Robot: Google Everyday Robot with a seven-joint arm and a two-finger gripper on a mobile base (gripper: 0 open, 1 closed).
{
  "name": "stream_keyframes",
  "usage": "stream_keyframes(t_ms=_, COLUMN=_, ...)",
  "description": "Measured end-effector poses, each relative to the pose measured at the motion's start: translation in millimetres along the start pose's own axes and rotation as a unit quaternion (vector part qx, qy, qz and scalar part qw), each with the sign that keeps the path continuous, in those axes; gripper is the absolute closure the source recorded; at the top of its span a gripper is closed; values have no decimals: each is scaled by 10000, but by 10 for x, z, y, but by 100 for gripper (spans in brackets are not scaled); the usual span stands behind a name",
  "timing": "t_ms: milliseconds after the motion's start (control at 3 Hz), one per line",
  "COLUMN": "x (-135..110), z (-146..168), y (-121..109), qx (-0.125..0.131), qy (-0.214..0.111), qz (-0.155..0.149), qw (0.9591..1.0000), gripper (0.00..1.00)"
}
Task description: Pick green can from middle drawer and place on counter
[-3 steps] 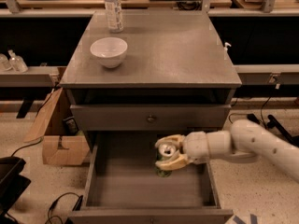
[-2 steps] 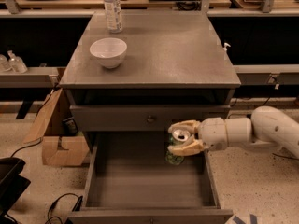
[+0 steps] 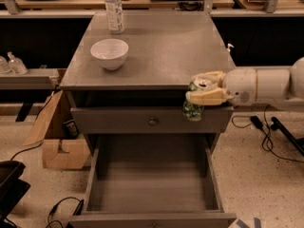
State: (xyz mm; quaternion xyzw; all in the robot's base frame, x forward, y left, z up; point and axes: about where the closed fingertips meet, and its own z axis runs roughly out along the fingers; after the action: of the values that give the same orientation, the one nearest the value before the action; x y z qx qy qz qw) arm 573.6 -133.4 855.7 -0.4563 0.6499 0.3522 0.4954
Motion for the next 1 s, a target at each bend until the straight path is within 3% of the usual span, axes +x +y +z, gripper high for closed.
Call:
stream_keyframes(t_ms=333, x=-594, z=5, y=-348, qx=471, qy=-39, qz=127, qw=9988, gripper=100)
stream_keyframes(t_ms=667, x=-1015, z=227, y=-683, qx=654, qy=-8, qz=298, qw=9974, gripper=100)
stream_keyframes(t_ms=1000, x=-1007, z=226, y=-678, qx=651, qy=-7, qz=293, qw=9974, gripper=100)
